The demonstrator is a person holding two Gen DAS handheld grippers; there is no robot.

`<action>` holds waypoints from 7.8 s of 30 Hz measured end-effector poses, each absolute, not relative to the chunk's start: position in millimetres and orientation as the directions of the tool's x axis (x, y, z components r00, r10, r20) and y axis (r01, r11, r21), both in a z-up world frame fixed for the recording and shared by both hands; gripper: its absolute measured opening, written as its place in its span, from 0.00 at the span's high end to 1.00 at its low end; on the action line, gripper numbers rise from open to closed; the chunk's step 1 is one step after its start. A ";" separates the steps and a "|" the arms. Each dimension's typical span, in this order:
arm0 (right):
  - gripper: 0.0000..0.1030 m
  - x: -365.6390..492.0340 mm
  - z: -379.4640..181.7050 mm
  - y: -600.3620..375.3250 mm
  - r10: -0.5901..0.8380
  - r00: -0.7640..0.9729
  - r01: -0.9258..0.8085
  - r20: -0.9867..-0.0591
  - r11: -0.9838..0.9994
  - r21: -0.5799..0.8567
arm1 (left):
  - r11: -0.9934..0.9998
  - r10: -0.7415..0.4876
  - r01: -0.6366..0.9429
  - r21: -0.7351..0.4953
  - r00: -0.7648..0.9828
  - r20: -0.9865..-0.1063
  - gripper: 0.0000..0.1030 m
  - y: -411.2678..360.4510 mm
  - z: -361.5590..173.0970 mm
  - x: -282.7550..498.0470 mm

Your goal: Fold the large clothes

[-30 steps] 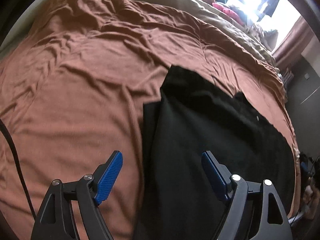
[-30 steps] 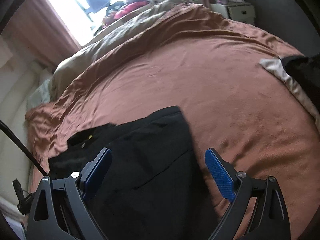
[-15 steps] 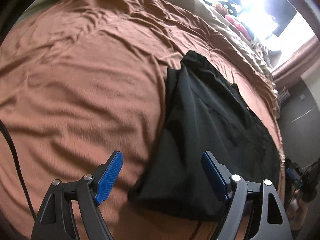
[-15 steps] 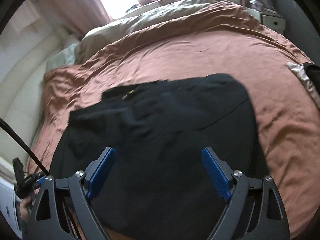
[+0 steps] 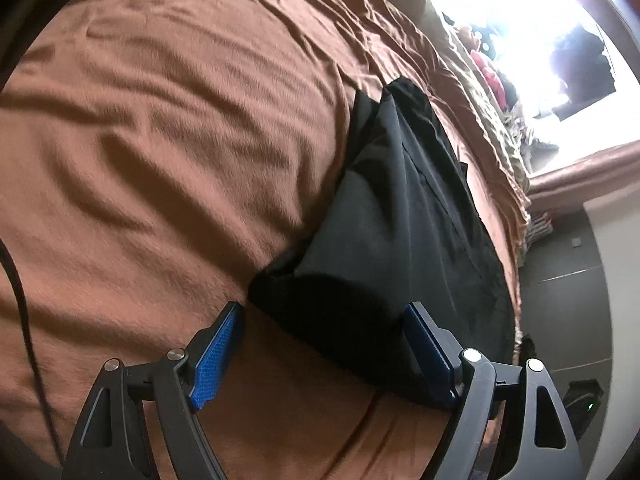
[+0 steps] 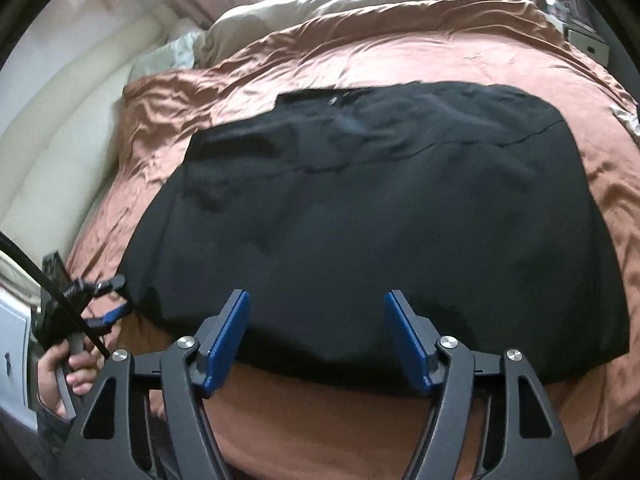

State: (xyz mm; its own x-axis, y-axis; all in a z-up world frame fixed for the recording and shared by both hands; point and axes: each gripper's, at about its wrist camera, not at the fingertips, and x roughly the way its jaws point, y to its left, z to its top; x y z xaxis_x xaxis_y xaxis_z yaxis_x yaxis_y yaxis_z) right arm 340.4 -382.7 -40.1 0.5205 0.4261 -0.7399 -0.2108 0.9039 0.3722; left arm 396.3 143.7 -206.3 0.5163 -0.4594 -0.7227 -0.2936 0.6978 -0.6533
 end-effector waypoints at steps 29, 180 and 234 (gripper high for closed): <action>0.67 493.6 -80.8 -319.1 0.227 0.449 -0.127 -0.864 0.974 0.190 | 0.621 -0.438 -0.305 -0.722 0.628 -0.643 0.36 138.3 -218.8 400.6; 0.29 300.3 -95.5 -661.4 0.424 0.665 0.286 -0.615 0.616 0.734 | 0.872 -0.488 0.228 -0.433 0.335 -0.806 0.55 -182.5 -150.8 448.5; 0.81 593.7 -157.6 -648.6 0.822 0.368 -0.125 -0.435 0.507 0.853 | 0.869 -0.480 0.082 -0.489 0.388 -0.787 0.62 -176.9 -186.9 628.2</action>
State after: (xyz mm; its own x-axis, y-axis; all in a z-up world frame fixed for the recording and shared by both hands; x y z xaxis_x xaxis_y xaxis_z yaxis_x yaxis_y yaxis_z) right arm 593.7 -648.6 -157.6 0.3678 0.8218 -0.4350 -0.1252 0.5073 0.8526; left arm 628.1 -176.9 -186.9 0.3876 -0.4797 -0.7872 0.0822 0.8685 -0.4888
